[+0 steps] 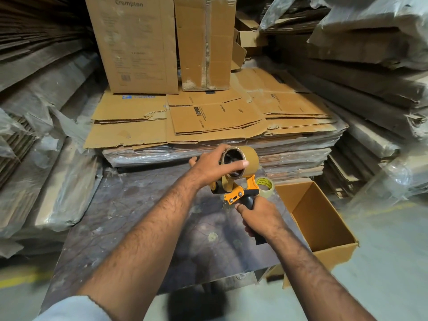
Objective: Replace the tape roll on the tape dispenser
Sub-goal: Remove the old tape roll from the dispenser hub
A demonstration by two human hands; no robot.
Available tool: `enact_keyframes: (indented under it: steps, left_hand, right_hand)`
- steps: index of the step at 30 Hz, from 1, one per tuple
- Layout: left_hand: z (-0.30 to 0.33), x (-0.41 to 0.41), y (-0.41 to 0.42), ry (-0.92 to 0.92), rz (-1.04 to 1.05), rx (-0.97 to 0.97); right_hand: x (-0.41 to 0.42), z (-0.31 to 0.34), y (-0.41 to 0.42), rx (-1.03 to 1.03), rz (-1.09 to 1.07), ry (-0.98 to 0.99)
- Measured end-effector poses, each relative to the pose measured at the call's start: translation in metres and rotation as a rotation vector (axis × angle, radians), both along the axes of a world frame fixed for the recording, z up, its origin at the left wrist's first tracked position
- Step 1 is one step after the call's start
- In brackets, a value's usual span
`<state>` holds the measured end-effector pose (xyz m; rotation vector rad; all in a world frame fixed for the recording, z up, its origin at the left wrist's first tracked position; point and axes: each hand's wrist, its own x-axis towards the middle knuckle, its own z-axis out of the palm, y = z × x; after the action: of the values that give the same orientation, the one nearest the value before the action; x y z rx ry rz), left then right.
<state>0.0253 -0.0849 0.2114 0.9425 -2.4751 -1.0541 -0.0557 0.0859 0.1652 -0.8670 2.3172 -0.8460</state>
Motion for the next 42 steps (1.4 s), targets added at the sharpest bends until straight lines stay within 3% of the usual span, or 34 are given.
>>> enact_keyframes:
  steps: [5,10,13,17,24,27,30,33,42]
  left_hand:
    - [0.002,-0.012,0.01,-0.124,0.143,-0.041]
    - [-0.002,-0.009,0.009,0.069,0.098,0.034]
    - [-0.003,-0.005,0.009,0.161,-0.062,-0.078]
    - [-0.007,-0.007,0.01,0.221,-0.128,-0.156]
    - [-0.003,-0.014,0.01,0.293,-0.098,-0.002]
    - [0.012,-0.016,0.003,0.225,-0.138,0.029]
    - [0.028,-0.024,-0.007,0.02,-0.186,-0.149]
    - [0.039,-0.035,-0.009,-0.099,-0.181,-0.125]
    - [0.032,-0.075,0.014,-0.169,-0.084,-0.187]
  right_hand:
    - [0.002,-0.002,-0.003,0.0,0.012,0.029]
    - [-0.001,-0.003,-0.002,-0.01,0.017,0.039]
    - [-0.005,-0.004,-0.001,-0.012,0.019,0.054]
    - [-0.01,-0.01,-0.001,-0.015,0.023,0.06]
    - [-0.026,-0.021,0.004,0.001,0.029,0.077]
    - [-0.034,-0.02,0.01,-0.031,0.062,-0.035]
    - [-0.044,-0.015,0.021,-0.095,0.119,-0.327]
    - [-0.053,-0.015,0.03,-0.165,0.195,-0.545]
    - [-0.081,-0.026,0.045,-0.143,0.235,-0.579]
